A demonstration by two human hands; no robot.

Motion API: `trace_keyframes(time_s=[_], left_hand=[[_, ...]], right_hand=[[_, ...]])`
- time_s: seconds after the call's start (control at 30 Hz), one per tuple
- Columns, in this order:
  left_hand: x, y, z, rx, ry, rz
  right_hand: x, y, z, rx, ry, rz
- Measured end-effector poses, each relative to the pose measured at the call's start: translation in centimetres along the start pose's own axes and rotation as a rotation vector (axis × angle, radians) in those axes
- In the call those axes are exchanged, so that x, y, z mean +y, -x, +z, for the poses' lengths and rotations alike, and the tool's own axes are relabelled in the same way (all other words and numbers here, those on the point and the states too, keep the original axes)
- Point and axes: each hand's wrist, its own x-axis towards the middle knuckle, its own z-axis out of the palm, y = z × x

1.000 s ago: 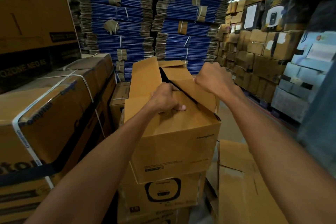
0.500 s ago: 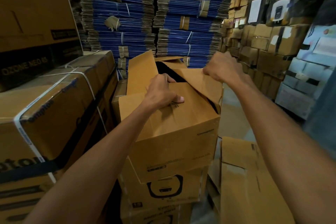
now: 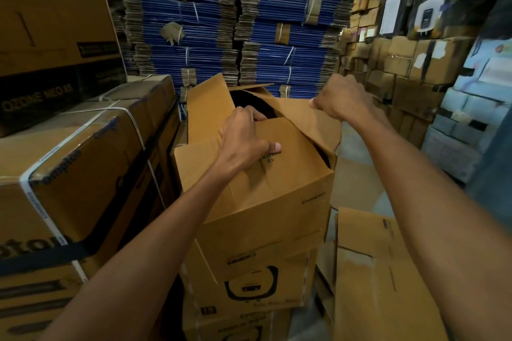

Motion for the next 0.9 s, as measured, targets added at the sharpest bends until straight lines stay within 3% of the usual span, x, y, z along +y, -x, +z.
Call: trace_keyframes(time_s=[0.13, 0.23, 0.47, 0.57, 0.73, 0.83, 0.9], left_hand=[[1.5, 0.7, 0.2, 0.046, 0.003, 0.107], [2.8, 1.0, -0.6, 0.081, -0.056, 0.216], [1.6, 2.4, -3.3, 0.102, -0.310, 0.384], [2.3, 3.7, -3.7, 0.154, -0.372, 0.496], [3.6, 6.3, -3.9, 0.136, -0.541, 0.527], [4.6, 8.5, -4.6, 0.021, -0.647, 0.519], [5.1, 10.2, -4.8, -0.133, -0.684, 0.499]], right_hand=[[0.0, -0.3, 0.9, 0.010, 0.024, -0.012], [-0.2, -0.4, 1.1, -0.073, -0.049, -0.055], [2.6, 1.5, 0.7, -0.809, -0.885, 0.018], [4.4, 1.8, 2.4, -0.918, -1.118, 0.095], [4.4, 3.7, 3.6, -0.874, -0.778, 0.033], [4.6, 4.8, 3.8, -0.804, -0.815, 0.070], [3.5, 5.8, 3.6, -0.887, -0.556, -0.142]])
